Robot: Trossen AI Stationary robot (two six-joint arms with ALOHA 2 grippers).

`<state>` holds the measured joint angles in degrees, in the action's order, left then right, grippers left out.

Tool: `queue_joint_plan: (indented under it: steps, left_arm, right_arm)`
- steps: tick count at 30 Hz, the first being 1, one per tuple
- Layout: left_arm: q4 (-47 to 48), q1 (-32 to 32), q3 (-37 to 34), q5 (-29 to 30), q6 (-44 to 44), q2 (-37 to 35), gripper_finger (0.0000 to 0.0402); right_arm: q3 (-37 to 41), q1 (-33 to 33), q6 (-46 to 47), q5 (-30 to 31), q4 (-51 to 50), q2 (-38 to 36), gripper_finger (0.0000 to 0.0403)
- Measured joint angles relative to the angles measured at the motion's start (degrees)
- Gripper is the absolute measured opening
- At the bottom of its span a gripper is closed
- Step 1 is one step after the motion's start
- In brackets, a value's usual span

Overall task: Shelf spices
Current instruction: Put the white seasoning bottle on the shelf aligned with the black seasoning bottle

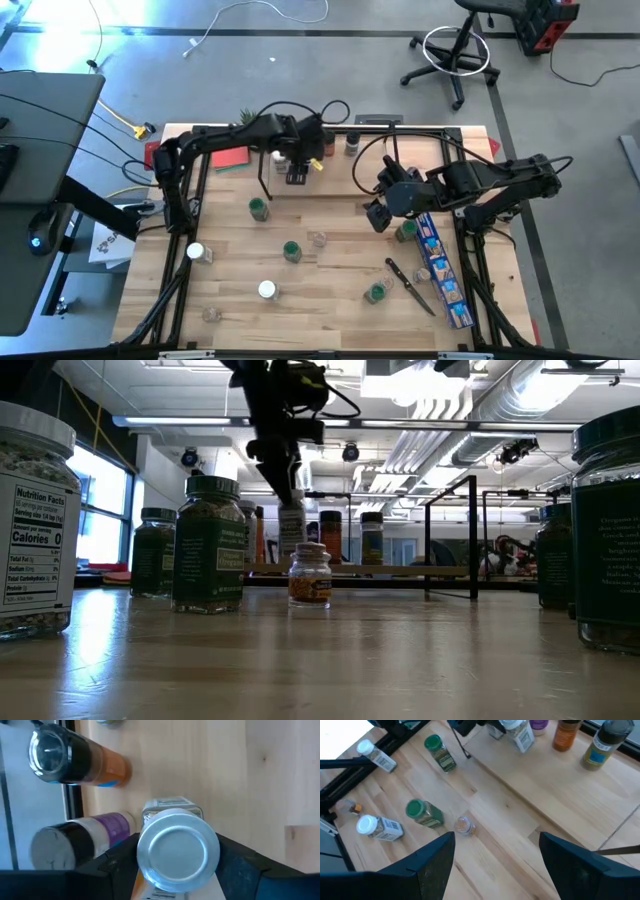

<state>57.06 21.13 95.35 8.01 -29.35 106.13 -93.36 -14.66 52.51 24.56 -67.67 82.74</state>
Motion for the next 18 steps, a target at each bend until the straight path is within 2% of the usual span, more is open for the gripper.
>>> queue_joint_plan:
  steps: [18]
  left_arm:
    - [-0.7,2.6,0.0,-0.7,-2.4,0.1,0.0233]
  right_arm:
    - [0.0,0.0,0.1,1.0,-0.7,0.0,0.0283]
